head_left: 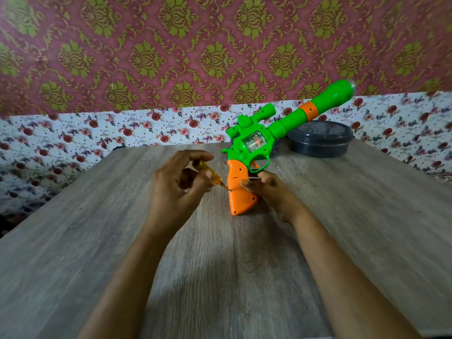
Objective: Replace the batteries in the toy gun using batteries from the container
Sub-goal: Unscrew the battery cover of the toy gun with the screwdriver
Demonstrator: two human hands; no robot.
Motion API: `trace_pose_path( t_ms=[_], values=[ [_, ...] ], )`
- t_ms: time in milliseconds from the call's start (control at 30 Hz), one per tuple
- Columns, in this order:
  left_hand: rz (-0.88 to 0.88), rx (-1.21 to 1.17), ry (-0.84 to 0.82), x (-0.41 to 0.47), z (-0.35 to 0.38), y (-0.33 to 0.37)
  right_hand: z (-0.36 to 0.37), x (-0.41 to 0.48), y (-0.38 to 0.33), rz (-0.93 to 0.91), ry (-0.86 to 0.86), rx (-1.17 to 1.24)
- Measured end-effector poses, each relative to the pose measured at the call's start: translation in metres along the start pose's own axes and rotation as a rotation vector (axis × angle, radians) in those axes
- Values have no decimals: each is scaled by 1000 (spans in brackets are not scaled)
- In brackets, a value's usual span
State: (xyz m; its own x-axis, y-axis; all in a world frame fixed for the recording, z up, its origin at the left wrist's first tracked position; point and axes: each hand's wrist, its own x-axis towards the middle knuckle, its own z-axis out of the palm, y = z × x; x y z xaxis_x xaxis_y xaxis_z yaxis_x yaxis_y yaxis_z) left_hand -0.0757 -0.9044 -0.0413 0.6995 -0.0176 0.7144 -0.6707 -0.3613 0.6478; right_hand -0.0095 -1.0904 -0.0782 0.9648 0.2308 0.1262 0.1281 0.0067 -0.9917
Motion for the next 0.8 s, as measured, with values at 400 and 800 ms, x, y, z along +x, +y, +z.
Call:
trace_pose_path(
  t_ms=[400,800],
  values=[
    [63,41,23,-2,3,5,-1,-2,0,-24,-20,26],
    [76,44,97,2,2,1,-2,3,4,-37,-17,4]
  ],
)
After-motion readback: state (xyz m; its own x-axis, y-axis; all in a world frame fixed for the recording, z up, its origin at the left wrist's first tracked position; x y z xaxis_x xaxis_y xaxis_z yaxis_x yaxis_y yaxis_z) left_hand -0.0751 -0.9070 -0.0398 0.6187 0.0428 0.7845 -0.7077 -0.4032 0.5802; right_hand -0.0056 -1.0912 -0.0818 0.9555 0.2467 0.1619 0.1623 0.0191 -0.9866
